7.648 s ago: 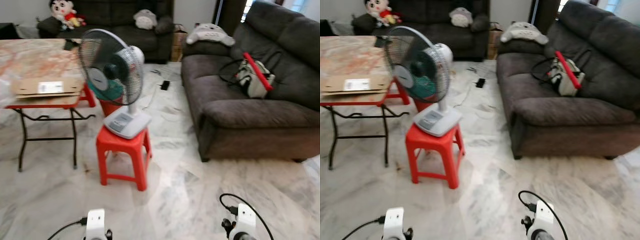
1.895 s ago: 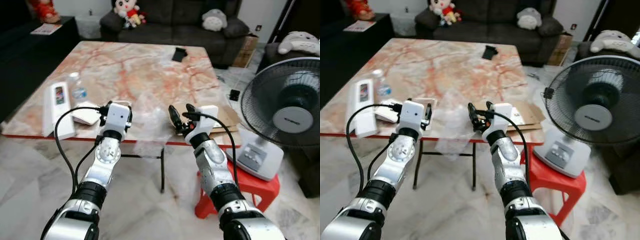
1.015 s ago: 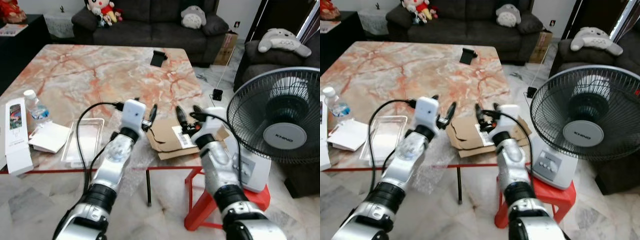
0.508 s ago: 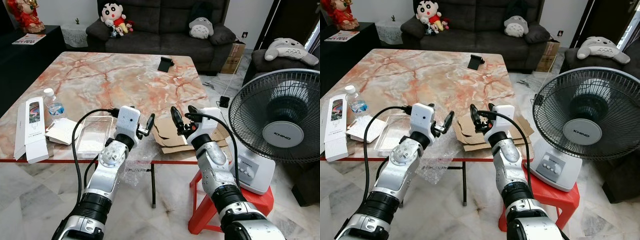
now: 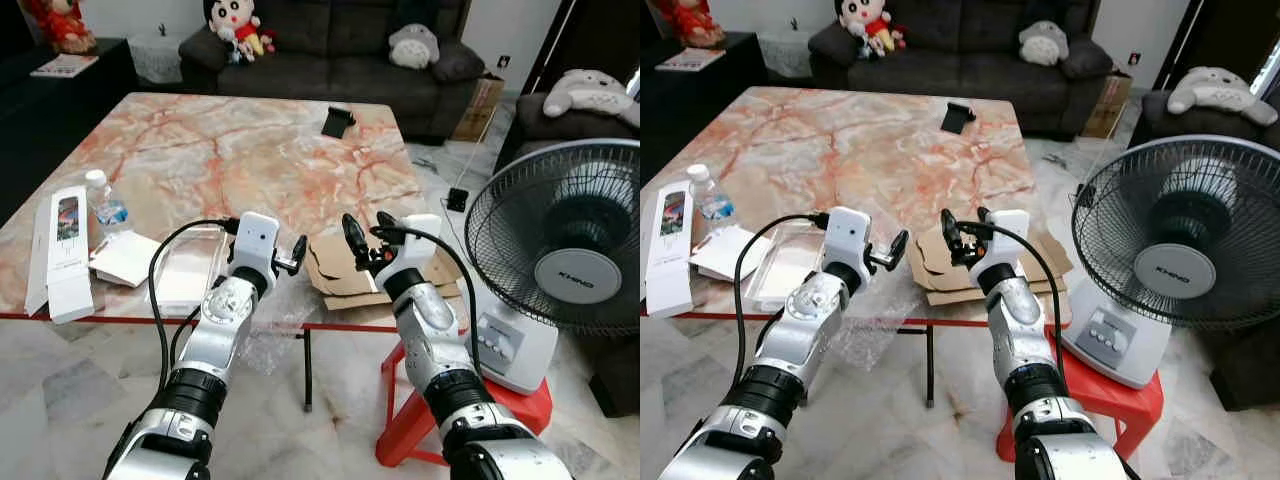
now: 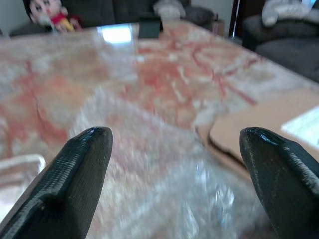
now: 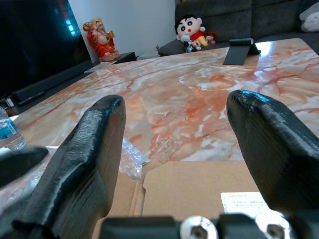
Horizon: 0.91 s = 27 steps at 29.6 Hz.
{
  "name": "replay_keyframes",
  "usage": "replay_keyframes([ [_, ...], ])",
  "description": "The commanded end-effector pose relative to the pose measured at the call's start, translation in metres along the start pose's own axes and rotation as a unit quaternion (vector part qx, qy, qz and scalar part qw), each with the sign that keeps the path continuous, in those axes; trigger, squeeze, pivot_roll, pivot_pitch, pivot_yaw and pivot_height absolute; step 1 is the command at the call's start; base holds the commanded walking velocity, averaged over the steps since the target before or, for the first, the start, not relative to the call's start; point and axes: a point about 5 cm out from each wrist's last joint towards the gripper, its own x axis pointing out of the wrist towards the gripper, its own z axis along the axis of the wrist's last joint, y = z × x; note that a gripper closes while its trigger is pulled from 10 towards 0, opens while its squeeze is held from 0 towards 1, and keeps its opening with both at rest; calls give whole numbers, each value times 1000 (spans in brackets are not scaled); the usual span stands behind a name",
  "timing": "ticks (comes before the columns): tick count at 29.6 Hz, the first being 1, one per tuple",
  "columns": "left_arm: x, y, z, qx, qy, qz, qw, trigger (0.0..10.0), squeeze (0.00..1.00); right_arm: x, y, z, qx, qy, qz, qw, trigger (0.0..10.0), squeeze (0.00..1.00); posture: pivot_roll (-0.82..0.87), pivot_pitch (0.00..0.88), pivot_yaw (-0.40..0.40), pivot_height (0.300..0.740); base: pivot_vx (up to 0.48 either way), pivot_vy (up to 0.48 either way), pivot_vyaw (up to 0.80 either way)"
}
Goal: Picking trash to rubbish bin
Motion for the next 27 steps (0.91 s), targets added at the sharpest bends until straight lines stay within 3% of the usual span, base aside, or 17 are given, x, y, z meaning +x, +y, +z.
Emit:
replay_keyframes([
  [1,1,-4,-5,-20,15,-11,1000,10000,0,1,0,5,-6,-6,4,1000,10000,0,-93,0,-79,740,0,0,0],
  [13,-2,-18,-13,-27,32,-59,997,10000,0,2,-1,5,-8,-3,6,1000,10000,0,-94,0,-85,740,0,0,0],
  [19,-4,-13,-23,6,74,-37,997,10000,0,2,0,4,-8,-2,7,1000,10000,0,-94,0,-85,740,0,0,0],
  [24,-5,-9,-27,7,87,-26,996,10000,0,2,1,2,-8,2,7,1000,10000,0,-94,0,-85,740,0,0,0],
  [25,-5,-9,-27,8,88,-25,996,9137,0,1,1,2,-8,2,7,1000,10000,0,-94,0,-85,740,0,0,0],
  [26,-4,-9,-27,9,89,-22,996,2549,0,1,0,2,-8,2,7,1000,10000,0,-94,0,-85,740,0,0,0],
  [27,-4,-9,-27,8,90,-19,996,0,0,1,0,2,-8,2,7,1000,10000,0,-94,0,-85,740,0,0,0],
])
